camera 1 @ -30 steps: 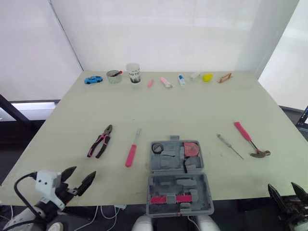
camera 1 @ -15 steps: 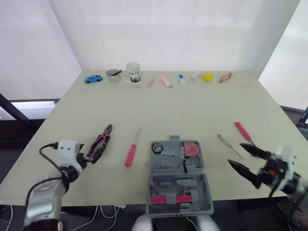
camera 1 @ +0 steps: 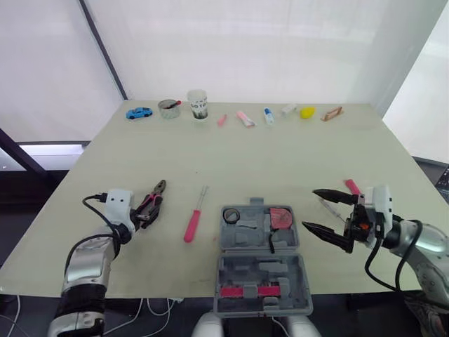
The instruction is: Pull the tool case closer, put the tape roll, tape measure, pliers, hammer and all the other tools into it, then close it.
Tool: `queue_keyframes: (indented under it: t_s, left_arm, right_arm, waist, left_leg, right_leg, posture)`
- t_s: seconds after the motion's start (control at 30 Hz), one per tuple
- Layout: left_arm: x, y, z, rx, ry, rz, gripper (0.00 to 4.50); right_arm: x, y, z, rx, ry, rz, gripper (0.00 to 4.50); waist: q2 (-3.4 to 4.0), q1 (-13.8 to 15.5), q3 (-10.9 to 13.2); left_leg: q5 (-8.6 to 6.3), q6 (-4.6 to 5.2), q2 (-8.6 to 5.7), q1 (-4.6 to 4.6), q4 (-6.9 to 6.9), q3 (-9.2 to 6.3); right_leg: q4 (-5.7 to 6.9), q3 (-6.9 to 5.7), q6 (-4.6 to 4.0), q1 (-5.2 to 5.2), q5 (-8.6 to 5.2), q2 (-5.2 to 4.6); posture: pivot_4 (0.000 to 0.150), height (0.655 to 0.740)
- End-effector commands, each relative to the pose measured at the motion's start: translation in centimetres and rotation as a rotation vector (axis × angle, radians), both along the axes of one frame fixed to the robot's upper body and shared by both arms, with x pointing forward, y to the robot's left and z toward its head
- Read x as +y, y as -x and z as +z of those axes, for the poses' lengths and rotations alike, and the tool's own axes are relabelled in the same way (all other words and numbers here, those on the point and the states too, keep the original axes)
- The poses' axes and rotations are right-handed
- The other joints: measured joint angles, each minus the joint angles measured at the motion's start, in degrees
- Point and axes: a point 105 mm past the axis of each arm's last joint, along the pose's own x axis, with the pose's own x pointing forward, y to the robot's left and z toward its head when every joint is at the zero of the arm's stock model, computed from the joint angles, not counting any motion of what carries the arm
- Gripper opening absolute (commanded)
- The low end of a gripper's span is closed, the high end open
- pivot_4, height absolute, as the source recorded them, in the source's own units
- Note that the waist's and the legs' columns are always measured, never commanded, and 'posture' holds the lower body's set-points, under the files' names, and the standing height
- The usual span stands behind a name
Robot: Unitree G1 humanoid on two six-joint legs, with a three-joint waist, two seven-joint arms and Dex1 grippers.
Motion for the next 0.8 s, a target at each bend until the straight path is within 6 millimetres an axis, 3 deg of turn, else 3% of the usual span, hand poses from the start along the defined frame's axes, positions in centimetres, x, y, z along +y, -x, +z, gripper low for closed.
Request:
queue_keyframes:
  t_s: [0.03, 0.43, 0.8]
  left_arm:
    - [0.2, -0.6, 0.6, 0.017, -0.012, -0.009, 4.5]
    - [-0.2, -1.9, 0.4, 0.129, 0.031, -0.019, 4.5]
    - [-0.2, -2.6, 1.1, 0.125, 0.019, -0.036, 4.5]
  right_arm:
    - [0.3, 0.0, 1.1, -0.053, -0.003, 0.017, 4.47]
    - [0.8, 0.3, 1.2, -0.055, 0.018, 0.066, 4.47]
    - [1.0, 0.4, 0.8, -0.047, 0.008, 0.069, 4.47]
  waist:
    - [-0.01, -0.14, 0.0]
    - [-0.01, -0.22, 0.01]
    - [-0.01, -0.15, 0.01]
  left_leg:
    - [0.0, 0.0, 0.0, 0.0, 0.0, -0.01]
    - [0.0, 0.0, 0.01, -0.02, 0.24, -0.04]
    - [0.01, 0.0, 0.01, -0.01, 0.33, -0.05]
  right_leg:
    - [0.0, -0.01, 0.0, 0.0, 0.0, 0.0]
    - [0.15, -0.01, 0.01, 0.03, 0.01, 0.05]
    - [0.24, -0.02, 0.01, 0.04, 0.01, 0.05]
  posture:
    - [0.15, 0.74]
    - [0.15, 0.74]
    - [0.15, 0.74]
